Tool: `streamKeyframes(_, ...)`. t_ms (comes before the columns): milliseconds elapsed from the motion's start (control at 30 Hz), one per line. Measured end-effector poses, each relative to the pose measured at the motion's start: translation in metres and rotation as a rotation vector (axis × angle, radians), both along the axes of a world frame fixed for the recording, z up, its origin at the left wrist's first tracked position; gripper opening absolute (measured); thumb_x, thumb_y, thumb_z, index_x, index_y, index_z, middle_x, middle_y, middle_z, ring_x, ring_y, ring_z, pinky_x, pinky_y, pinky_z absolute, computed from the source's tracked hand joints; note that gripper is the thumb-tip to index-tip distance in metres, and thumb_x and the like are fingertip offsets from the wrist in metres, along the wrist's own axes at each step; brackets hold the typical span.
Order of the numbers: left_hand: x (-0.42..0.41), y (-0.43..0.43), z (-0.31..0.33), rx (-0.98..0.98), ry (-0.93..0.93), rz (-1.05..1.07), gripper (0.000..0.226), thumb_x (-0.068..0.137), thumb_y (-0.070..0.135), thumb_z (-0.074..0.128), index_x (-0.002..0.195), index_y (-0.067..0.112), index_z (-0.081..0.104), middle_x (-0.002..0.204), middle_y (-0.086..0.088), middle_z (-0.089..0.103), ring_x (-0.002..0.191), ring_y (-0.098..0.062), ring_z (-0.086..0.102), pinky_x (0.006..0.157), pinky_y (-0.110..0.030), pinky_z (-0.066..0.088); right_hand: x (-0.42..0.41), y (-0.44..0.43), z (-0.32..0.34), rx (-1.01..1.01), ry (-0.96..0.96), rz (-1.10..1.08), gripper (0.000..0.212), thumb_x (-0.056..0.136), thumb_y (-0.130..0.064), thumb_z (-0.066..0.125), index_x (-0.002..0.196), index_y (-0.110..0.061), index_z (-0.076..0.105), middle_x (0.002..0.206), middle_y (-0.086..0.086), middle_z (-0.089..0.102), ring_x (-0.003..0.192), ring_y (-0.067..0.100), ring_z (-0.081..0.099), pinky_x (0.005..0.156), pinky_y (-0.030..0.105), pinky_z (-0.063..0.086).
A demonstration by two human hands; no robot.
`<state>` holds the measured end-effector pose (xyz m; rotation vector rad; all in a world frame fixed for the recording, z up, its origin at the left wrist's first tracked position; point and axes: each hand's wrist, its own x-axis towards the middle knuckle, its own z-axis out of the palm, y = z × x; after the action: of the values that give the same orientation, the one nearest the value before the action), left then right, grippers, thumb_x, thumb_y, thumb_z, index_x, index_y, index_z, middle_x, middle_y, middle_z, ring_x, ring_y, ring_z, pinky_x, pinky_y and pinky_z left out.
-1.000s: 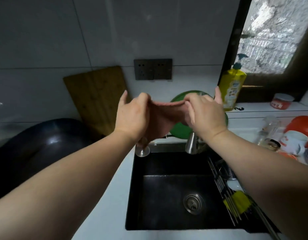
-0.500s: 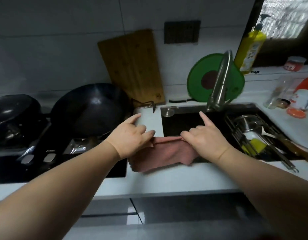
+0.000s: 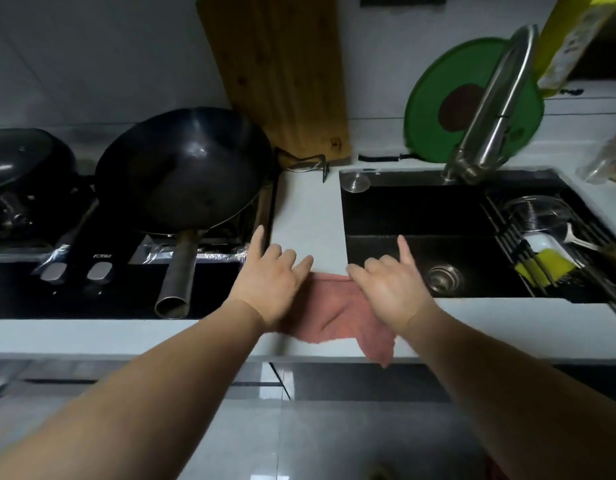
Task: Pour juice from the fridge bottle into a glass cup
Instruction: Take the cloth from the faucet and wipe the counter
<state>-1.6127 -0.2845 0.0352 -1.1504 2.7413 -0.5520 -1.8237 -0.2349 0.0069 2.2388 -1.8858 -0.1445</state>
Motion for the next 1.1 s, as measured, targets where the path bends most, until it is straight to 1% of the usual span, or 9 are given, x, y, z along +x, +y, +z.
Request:
streamKeyframes(33,-0.007,0.003,-0.014,0.121,-0.013,0.142,0.055,0.098,0.027,0.031,0.152,0.024,0.020,0.140,-0.014,0.042,0.133,-0.038,0.034,0.112,-0.063,-0.002,0.009,-0.001,-0.010,0.092,-0.028,-0.061,0.065,0.081,-0.021,0.070,0.139,-0.028,0.041,0.120,0.004,0.058,0.122,0.033,0.050,0.113,0.063,-0.005)
streamKeyframes(100,-0.017,0.012,-0.047,0.308,0.037,0.297,0.062,0.100,0.049,0.024,0.153,0.031,-0.001,0.161,-0.010,0.003,0.147,-0.036,-0.003,0.111,-0.061,-0.009,0.027,0.002,-0.035,0.212,-0.091,-0.096,0.067,0.093,-0.043,0.051,0.151,-0.036,0.020,0.157,0.006,0.029,0.144,0.043,0.017,0.111,0.067,-0.004)
streamKeyframes(167,-0.020,0.018,-0.079,0.375,0.106,0.311,0.066,0.095,0.060,0.014,0.153,0.034,-0.004,0.162,-0.006,-0.012,0.146,-0.035,-0.015,0.112,-0.059,-0.007,0.039,0.007,-0.057,0.294,-0.165,-0.079,0.062,0.094,-0.059,0.021,0.152,-0.041,0.016,0.163,0.004,0.012,0.146,0.046,0.006,0.110,0.070,0.004)
streamKeyframes(200,-0.019,0.017,-0.090,0.385,0.113,0.312,0.068,0.092,0.062,0.009,0.153,0.034,-0.004,0.161,-0.006,-0.015,0.145,-0.035,-0.017,0.112,-0.058,-0.006,0.042,0.008,-0.067,0.335,-0.204,-0.079,0.068,0.088,-0.064,0.009,0.152,-0.043,0.014,0.164,0.003,0.008,0.146,0.046,0.004,0.111,0.070,0.007)
streamKeyframes(300,-0.014,0.007,-0.114,0.428,0.110,0.329,0.075,0.083,0.066,-0.006,0.151,0.036,-0.009,0.160,-0.004,-0.021,0.145,-0.032,-0.020,0.115,-0.055,-0.007,0.043,0.006,-0.095,0.425,-0.267,-0.063,0.082,0.074,-0.070,-0.010,0.151,-0.044,-0.005,0.163,-0.003,-0.014,0.147,0.039,-0.016,0.114,0.066,0.000)
streamKeyframes(500,-0.019,-0.025,-0.126,0.478,0.143,0.396,0.079,0.080,0.065,-0.011,0.149,0.027,-0.019,0.158,-0.004,-0.025,0.144,-0.030,-0.024,0.115,-0.052,-0.013,0.032,-0.033,-0.099,0.415,-0.290,0.042,0.082,0.076,-0.067,-0.009,0.149,-0.032,-0.017,0.160,-0.004,-0.022,0.145,0.027,-0.027,0.118,0.053,-0.009)
streamKeyframes(600,-0.028,-0.053,-0.125,0.484,0.145,0.415,0.072,0.093,0.059,0.003,0.151,0.020,-0.017,0.159,-0.006,-0.022,0.144,-0.029,-0.023,0.116,-0.049,-0.010,0.031,-0.065,-0.104,0.395,-0.319,0.045,0.074,0.088,-0.062,0.001,0.151,-0.027,-0.017,0.159,-0.004,-0.023,0.144,0.018,-0.028,0.115,0.046,-0.019)
streamKeyframes(733,-0.041,-0.090,-0.124,0.503,0.161,0.438,0.075,0.092,0.051,0.016,0.150,0.018,-0.018,0.159,-0.005,-0.024,0.144,-0.028,-0.025,0.117,-0.049,-0.009,0.030,-0.102,-0.104,0.390,-0.335,0.025,0.067,0.101,-0.046,0.021,0.153,-0.023,-0.015,0.157,-0.006,-0.027,0.144,0.013,-0.028,0.117,0.047,-0.016)
streamKeyframes(1100,-0.065,-0.173,-0.130,0.469,0.226,0.478,0.071,0.094,0.048,0.014,0.153,0.018,-0.011,0.161,-0.002,-0.017,0.146,-0.023,-0.018,0.119,-0.043,-0.005,0.013,-0.194,-0.112,0.340,-0.335,0.028,0.067,0.101,-0.035,0.026,0.153,-0.021,-0.012,0.161,-0.002,-0.019,0.147,0.014,-0.021,0.118,0.039,-0.017)
